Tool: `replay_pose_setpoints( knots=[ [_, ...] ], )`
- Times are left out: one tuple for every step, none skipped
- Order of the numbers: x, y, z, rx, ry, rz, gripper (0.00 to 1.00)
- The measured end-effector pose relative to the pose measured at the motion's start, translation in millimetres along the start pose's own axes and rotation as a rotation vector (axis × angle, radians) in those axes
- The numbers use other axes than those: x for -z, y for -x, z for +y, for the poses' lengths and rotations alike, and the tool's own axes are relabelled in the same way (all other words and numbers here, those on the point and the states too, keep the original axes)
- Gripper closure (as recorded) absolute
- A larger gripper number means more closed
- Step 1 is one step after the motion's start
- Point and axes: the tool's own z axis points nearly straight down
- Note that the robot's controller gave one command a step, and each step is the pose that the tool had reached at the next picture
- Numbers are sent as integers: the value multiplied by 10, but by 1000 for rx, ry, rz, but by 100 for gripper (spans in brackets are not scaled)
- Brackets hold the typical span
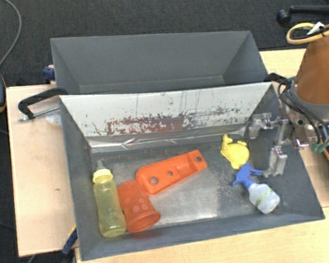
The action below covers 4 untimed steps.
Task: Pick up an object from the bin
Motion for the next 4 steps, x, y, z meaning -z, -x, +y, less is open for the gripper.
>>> replay_pose_setpoints(
  knots=[
    [-528,40,399,79,1,0,0],
    [-878,95,774,284,2,3,0],
    [-1005,382,789,231,1,-6,0],
    [-1068,414,832,161,-1,-8,0]
  ],
)
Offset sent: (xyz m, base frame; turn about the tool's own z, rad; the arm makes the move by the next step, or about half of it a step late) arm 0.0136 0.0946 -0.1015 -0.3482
